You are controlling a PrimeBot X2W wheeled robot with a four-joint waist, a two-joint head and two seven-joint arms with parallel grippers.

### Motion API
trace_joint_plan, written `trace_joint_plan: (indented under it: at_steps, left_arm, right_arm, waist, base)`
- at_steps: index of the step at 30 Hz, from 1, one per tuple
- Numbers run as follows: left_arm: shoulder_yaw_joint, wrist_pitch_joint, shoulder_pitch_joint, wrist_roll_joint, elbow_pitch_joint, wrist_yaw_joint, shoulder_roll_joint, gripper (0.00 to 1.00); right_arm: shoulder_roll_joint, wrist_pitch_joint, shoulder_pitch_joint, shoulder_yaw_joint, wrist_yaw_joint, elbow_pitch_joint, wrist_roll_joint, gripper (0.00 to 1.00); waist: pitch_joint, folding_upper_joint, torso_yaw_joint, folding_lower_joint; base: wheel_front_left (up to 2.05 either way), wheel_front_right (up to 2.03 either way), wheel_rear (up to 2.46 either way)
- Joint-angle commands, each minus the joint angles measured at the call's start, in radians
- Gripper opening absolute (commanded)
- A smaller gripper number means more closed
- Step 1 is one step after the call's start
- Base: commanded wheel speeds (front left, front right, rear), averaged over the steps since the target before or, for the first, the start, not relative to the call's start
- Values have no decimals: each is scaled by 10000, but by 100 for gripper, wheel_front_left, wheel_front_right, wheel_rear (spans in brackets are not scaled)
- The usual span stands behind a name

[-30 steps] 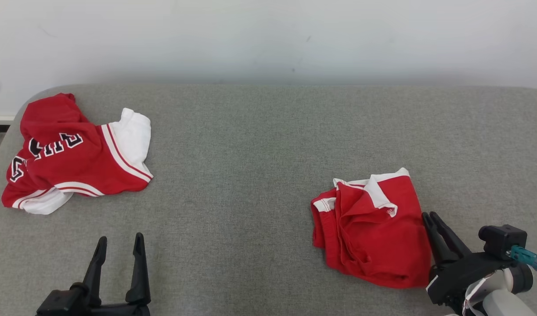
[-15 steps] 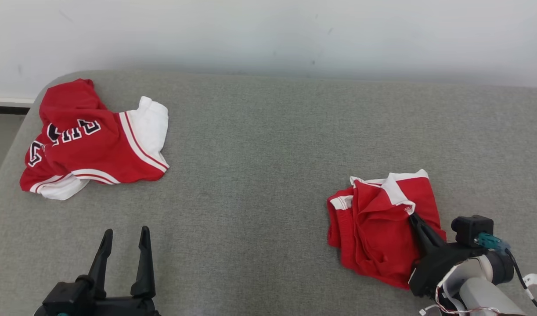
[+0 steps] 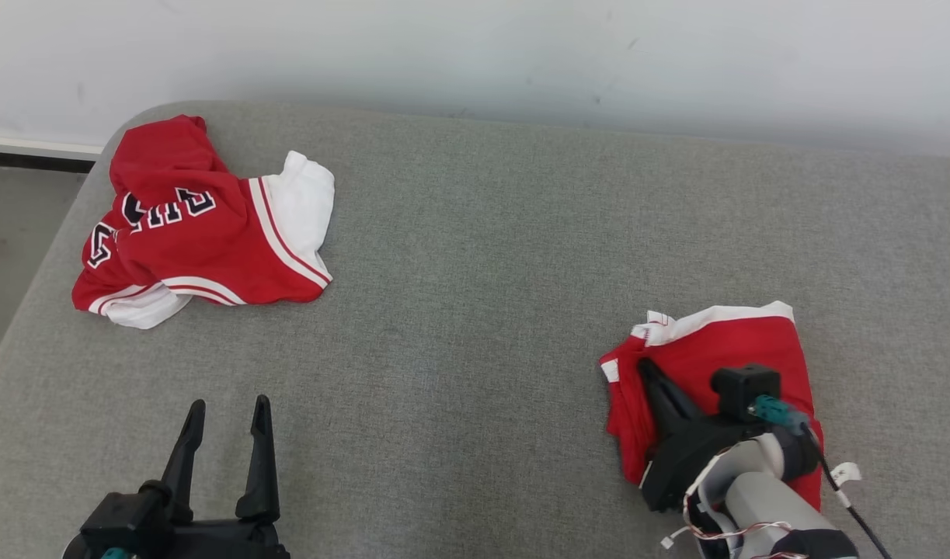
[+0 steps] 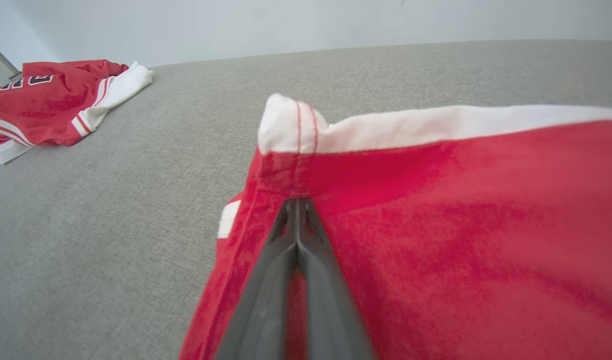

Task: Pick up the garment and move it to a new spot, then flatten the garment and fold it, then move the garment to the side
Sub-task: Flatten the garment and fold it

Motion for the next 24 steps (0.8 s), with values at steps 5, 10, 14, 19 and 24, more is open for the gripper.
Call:
trace_joint_plan:
  at_steps: [5,10,14,19,24]
  left_arm:
    - [-67,-7,-164,-77,17,51,1,100]
    - [-87,-7,-187,-120,29,84,1,100]
    - [-19,-7,-115,-96,45,98,2,100]
    - [118,-7,62,1,31,115,1,100]
    - [285,-7,213,179,25,10,1,100]
  right_arm:
    - [370,-54,167,255,7,-188,-248,0]
    - [435,-58,355,8,7,-713,-541,0]
    - [190,-59,566,-523,7,-1460,-758,0]
    - [-105,-60,1163,-1335,7,-2754,-1000,0]
    - [-381,-50,1946,-2164,7,-3944,-1191,0]
  waist:
    - [87,-1,79,-1]
    - [97,-1,23,-1]
    - [-26,-1,-149,-1]
    - [-343,-1,-502,-1]
    - [-632,-1,-1000,-1]
  base:
    - [0,0,0]
    - [0,0,0]
    - [0,0,0]
    - [0,0,0]
    - [0,0,0]
